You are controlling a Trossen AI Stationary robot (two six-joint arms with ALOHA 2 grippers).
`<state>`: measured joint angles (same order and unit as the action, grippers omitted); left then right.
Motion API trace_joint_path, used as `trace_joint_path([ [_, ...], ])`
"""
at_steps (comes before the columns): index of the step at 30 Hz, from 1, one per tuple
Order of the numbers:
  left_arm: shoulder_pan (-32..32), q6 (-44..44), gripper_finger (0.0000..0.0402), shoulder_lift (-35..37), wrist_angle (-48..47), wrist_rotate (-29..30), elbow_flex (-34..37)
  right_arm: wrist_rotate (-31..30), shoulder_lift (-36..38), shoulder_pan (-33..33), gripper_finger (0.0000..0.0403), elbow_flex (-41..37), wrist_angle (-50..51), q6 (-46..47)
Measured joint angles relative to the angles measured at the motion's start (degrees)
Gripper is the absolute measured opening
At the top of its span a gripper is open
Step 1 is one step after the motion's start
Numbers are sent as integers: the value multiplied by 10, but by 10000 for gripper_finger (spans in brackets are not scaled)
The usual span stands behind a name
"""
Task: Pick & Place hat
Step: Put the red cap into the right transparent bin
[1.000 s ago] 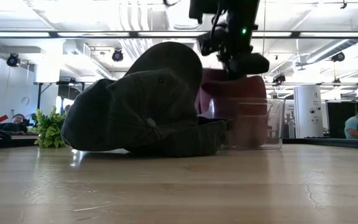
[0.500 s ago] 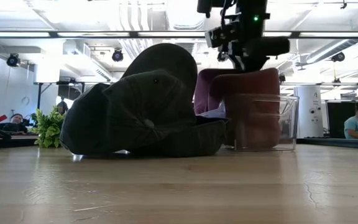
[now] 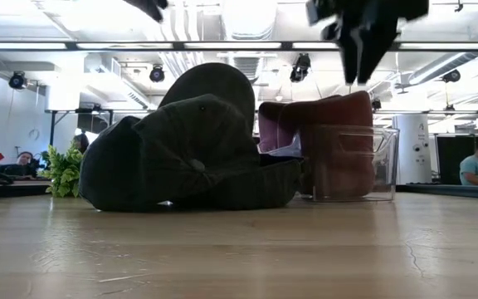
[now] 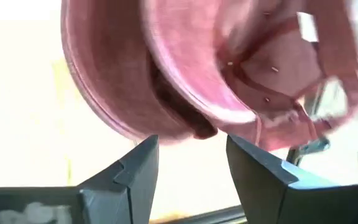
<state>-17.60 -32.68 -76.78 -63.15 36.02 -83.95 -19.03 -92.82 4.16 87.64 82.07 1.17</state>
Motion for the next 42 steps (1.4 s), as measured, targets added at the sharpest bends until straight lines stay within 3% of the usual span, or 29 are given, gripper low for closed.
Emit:
trace_joint_path([
  [3,57,86,225,12,124,-111,49,0,54,-18,184,0,-4,78],
  [7,116,158,225,20,345,-265,118,21,103,-102,183,-1,-38,126],
  [12,138,169,225,-2,567,-261,169,103,123,-268,183,-8,-112,102],
  [16,152,176,222,-54,663,-256,168,173,105,-405,182,-28,-145,10],
  [19,170,156,222,-114,669,-261,136,207,87,-459,183,-41,-163,-80],
  [25,205,187,222,-241,630,-276,36,217,30,-471,182,-46,-186,-197],
  [33,239,187,222,-355,508,-298,-99,258,-48,-475,178,-46,-238,-213],
  [42,227,140,222,-389,491,-339,-102,374,-62,-473,133,-46,-227,-218],
])
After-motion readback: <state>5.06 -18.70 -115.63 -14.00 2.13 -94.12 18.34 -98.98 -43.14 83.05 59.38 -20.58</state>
